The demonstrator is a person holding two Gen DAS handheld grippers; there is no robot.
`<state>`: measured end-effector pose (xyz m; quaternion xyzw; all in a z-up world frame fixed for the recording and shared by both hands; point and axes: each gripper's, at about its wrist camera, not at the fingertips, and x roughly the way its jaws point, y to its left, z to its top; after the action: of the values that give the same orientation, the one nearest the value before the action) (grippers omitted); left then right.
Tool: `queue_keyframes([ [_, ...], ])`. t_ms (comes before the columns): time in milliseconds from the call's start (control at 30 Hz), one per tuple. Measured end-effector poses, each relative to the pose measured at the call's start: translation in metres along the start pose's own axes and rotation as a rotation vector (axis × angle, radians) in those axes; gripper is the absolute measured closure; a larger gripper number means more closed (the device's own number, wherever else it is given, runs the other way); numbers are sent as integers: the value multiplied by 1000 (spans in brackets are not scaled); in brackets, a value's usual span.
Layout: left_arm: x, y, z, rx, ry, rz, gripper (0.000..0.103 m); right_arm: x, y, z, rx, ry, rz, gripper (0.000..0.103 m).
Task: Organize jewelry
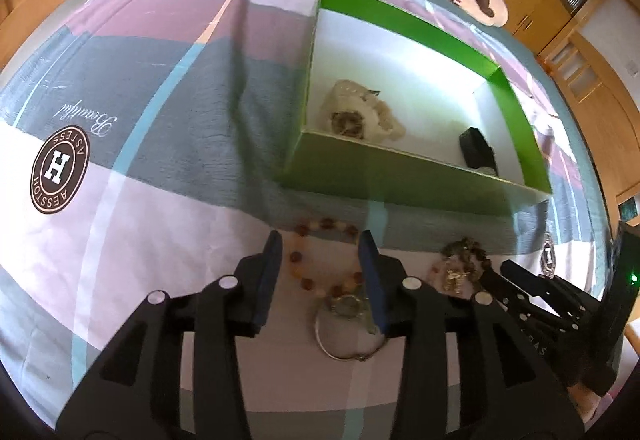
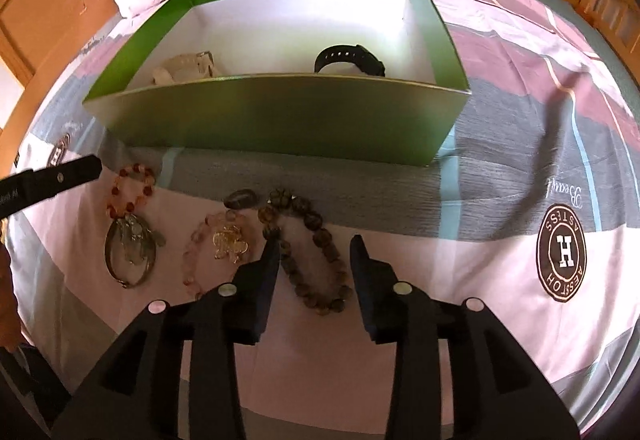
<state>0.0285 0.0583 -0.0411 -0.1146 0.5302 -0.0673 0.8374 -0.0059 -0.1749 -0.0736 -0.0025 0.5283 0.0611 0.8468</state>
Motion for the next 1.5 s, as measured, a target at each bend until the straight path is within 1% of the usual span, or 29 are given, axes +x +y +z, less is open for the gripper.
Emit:
queue_keyframes([
  [100,12,0,-1,6,33,10,64,4,-2,-2,6,12,-6,66],
  [133,16,0,-1,0,46,11,63,5,-2,-2,10,15,-6,65],
  [200,23,3,-3,-19,77,26,63,6,-2,-1,19,17,-10,59],
  [267,27,7,-3,-30,95,42,63,7,-3,0,19,18,-13,59],
  [333,28,8,-4,-29,94,51,63,7,-1,-1,10,17,-16,59],
  [467,32,-1,-8,28,90,103,63,10,4,-6,-30,24,-48,59],
  [533,33,-5,-9,54,85,125,61,10,7,-8,-45,15,-64,59],
  [567,33,-8,-10,71,83,132,59,10,8,-8,-50,13,-69,59],
  [600,34,-12,-11,80,83,135,57,11,8,-9,-51,12,-71,59],
  [867,38,-20,-13,129,87,169,57,13,7,-7,-36,-3,-71,59],
  [900,38,-20,-13,130,87,170,59,15,9,-2,-33,-4,-67,60],
  [933,37,-20,-13,129,89,173,62,15,9,-2,-30,-5,-59,66],
  [967,37,-19,-12,127,90,186,72,14,9,-3,-29,-7,-49,70],
  [1000,37,-20,-12,124,89,193,84,13,10,-3,-30,-7,-38,80],
  [1033,36,-19,-12,119,89,189,91,12,11,-2,-33,-9,-37,87],
  [1067,35,-19,-11,117,95,180,95,11,13,-2,-38,-13,-33,87],
  [1133,32,-21,-11,124,84,185,95,8,17,-2,-51,-20,-11,87],
  [1233,20,-25,-12,149,38,195,96,0,22,-1,-72,-63,-2,87],
  [1433,-6,-35,-9,186,-93,219,96,-31,22,6,-67,-208,31,87],
  [1500,-13,-36,-7,185,-126,209,96,-40,20,8,-54,-246,47,87],
])
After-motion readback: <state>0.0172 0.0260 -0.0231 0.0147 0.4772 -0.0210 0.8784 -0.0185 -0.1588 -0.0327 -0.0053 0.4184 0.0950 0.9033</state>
